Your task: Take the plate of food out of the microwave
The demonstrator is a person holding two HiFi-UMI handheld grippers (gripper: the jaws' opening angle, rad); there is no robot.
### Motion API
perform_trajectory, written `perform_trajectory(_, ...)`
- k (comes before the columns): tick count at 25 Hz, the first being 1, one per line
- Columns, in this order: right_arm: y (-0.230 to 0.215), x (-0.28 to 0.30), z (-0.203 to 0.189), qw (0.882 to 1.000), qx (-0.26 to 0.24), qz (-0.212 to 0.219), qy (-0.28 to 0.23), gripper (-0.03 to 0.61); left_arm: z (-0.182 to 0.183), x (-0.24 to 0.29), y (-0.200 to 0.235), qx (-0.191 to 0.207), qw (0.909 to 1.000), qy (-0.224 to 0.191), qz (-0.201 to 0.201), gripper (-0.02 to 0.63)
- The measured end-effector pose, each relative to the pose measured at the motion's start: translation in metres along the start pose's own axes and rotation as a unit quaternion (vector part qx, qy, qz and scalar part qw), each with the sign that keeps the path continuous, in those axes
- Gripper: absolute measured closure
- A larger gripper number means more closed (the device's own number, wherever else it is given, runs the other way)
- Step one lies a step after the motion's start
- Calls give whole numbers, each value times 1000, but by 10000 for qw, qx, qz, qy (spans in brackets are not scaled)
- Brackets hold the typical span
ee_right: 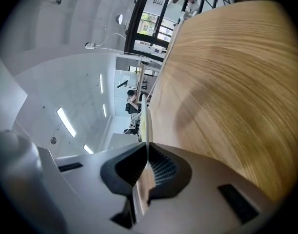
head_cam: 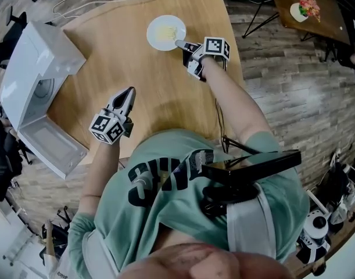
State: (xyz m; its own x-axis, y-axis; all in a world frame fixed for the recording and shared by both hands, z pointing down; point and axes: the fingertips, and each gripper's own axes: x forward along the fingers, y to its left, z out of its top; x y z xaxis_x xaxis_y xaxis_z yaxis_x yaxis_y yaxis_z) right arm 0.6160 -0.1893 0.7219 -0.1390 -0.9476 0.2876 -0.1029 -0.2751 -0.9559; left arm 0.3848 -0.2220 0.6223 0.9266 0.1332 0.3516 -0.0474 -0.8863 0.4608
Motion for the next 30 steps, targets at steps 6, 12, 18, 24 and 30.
perform_trajectory(6,-8,8,10,9998,-29,-57,197,558,-6,6,-5,-69,9999,49,110,612)
perform_trajectory(12,-29,9,13,9933,-659,-829,463,531,-12,7,-10,-38,9998,136,153,612)
perform_trajectory(18,-44,1,3,9650,-1796,-1685,907,446,-17,2,-24,88,9994,319,114,612)
perform_trajectory(24,-67,-19,-12,9187,-2784,-2364,1504,408,-26,-8,-41,413,9974,584,97,612)
perform_trajectory(30,-63,-40,-9,9249,-2781,-2201,1374,408,-28,-23,-51,518,9963,655,204,612)
